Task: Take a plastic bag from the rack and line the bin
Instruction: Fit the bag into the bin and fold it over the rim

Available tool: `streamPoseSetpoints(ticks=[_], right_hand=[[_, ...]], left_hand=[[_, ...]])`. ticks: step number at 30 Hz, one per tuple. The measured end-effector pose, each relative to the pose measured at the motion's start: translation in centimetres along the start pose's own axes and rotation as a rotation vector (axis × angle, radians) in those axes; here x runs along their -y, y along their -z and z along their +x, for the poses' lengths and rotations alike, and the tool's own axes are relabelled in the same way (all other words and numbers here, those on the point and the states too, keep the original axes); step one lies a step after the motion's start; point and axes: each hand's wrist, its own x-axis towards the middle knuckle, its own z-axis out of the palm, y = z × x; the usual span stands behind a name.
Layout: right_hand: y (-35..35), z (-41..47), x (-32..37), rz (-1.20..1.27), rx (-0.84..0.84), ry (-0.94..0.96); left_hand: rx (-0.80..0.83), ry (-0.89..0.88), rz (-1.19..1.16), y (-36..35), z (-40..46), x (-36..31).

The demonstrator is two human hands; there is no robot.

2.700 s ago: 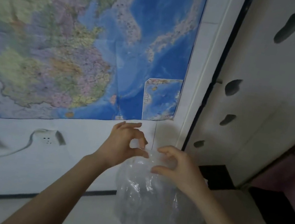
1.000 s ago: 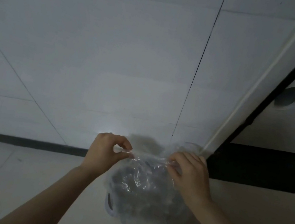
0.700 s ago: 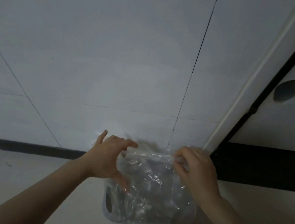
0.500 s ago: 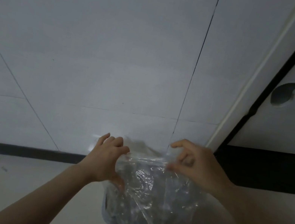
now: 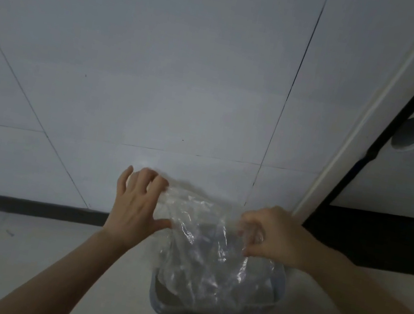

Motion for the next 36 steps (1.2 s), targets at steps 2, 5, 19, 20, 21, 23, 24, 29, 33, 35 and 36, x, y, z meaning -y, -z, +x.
streamPoseSetpoints(ticks=[2, 5, 19, 20, 21, 23, 24, 29, 33, 35, 36], right_hand=[[-1.1, -1.0, 0.4, -0.111, -0.136, 0.003], [-2.5, -2.3, 1.1, -0.409, -0.439, 0.066], [-3.8, -6.8, 0.8, -0.166, -0.431, 0.14], [-3.0, -6.3, 0.9, -0.029, -0.447, 0.1], [-2.3, -5.5, 0.7, 0.055, -0.486, 0.044], [-0.8, -3.2, -0.2, 0.056, -0.506, -0.148], [-0.2, -2.0, -0.9, 0.024, -0.451, -0.285], [0.0, 0.0, -3.2, 0.399, -0.136, -0.707], [-0.3, -0.7, -3.1, 0.342, -0.476, -0.545], [0.9, -1.3, -2.8, 0.334, -0.646, -0.44], [1.6, -1.6, -2.7, 0.342, -0.696, -0.393]], left_hand=[[0.09, -0.023, -0.135, 0.3, -1.0, 0.7], [0.225, 0.157, -0.465, 1.9, -1.6, 2.0], [0.295, 1.023, -1.233, 1.1, 0.5, 0.7], [0.287, 0.994, -1.245, 1.0, 0.3, 0.7], [0.281, 0.969, -1.258, 1.0, 0.1, 0.8], [0.278, 0.922, -1.286, 1.1, -0.2, 0.8], [0.275, 0.898, -1.299, 1.2, -0.4, 0.8], [0.236, 0.806, -1.37, 1.2, -1.3, 0.8], [0.179, 0.747, -1.39, 1.4, -1.8, 1.2], [0.135, 0.73, -1.386, 1.7, -1.8, 1.5], [0.111, 0.72, -1.383, 1.9, -1.9, 1.6]])
